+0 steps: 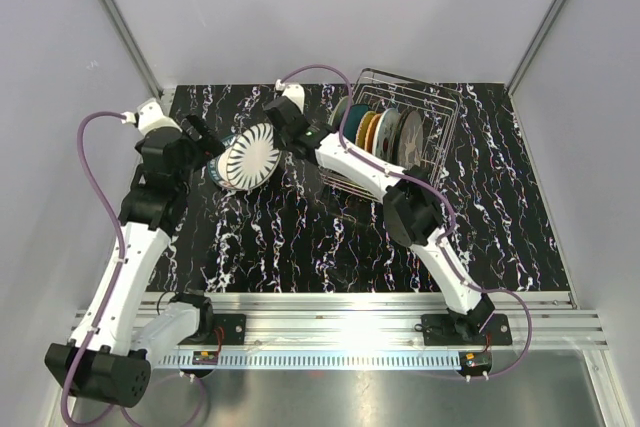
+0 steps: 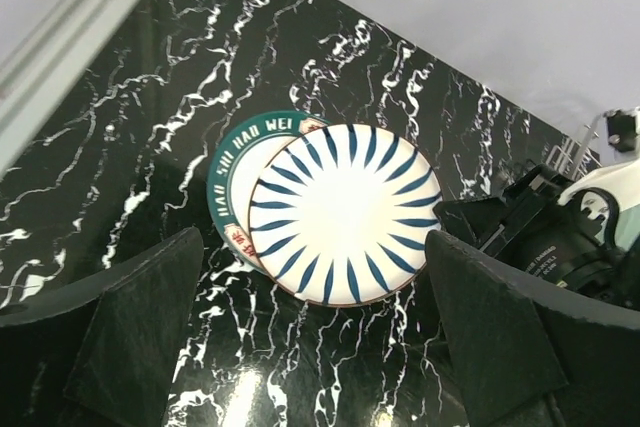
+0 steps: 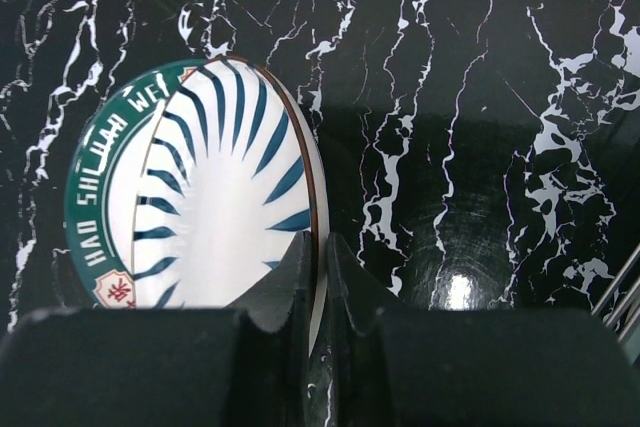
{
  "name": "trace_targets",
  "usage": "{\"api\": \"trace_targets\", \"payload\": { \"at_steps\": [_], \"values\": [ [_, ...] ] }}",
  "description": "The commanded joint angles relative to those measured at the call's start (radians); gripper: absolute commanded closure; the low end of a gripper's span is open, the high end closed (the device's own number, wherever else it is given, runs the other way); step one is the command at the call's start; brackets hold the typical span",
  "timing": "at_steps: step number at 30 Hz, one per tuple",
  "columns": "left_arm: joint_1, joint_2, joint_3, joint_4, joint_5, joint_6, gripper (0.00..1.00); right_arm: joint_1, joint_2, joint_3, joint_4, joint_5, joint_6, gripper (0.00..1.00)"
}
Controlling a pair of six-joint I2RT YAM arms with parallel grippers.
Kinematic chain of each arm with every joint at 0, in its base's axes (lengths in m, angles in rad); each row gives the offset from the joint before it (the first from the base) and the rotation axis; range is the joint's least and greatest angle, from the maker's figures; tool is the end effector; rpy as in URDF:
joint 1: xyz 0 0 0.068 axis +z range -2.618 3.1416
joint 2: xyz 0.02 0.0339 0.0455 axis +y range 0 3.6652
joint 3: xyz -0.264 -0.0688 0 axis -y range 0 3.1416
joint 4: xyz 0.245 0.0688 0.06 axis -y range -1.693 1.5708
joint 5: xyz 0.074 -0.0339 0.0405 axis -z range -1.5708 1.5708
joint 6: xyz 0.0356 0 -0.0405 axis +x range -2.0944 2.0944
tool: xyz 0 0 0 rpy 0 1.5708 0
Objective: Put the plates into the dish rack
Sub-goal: Grab a plate with the right arm, then pass the plate from the right arm to the left
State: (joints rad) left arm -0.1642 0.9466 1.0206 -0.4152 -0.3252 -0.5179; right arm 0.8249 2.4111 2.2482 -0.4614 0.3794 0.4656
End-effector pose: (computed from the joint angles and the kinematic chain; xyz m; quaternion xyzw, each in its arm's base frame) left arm 0.2062 -0.0226 0.3696 -0.2337 0.7771 -0.0658 0.5806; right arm 0.3863 0.3987 0.2465 -0.0716 0.8754 0.1351 0.4585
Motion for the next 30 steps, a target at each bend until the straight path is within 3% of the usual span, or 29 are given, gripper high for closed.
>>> {"api": "trace_targets", "payload": {
  "at_steps": [1, 4, 8, 14, 20, 30],
  "values": [
    [0.005, 0.029, 0.004, 0.035, 0.054, -0.043, 0.03, 0.016, -0.119, 0.005, 0.03, -0.031, 0.045, 1.0],
    [0.067, 0.043, -0.022, 0.024, 0.174, -0.123, 0.02, 0.016, -0.122, 0.007, 0.014, -0.036, 0.054, 1.0],
    [0.231, 0.023, -0.14, 0.085, 0.491, -0.244, 0.02, 0.016, -0.135, -0.021, 0.003, -0.05, 0.065, 1.0],
    [0.328, 0.04, -0.293, 0.19, 0.753, -0.401, 0.03, 0.016, -0.185, -0.116, 0.036, -0.06, 0.077, 1.0],
    [0.331, 0.038, -0.402, 0.268, 0.836, -0.488, 0.04, 0.016, -0.217, -0.167, 0.04, -0.08, 0.088, 1.0],
    [0.328, 0.058, -0.573, 0.4, 0.815, -0.534, 0.06, 0.016, -0.247, -0.194, 0.023, -0.119, 0.097, 1.0]
  ]
}}
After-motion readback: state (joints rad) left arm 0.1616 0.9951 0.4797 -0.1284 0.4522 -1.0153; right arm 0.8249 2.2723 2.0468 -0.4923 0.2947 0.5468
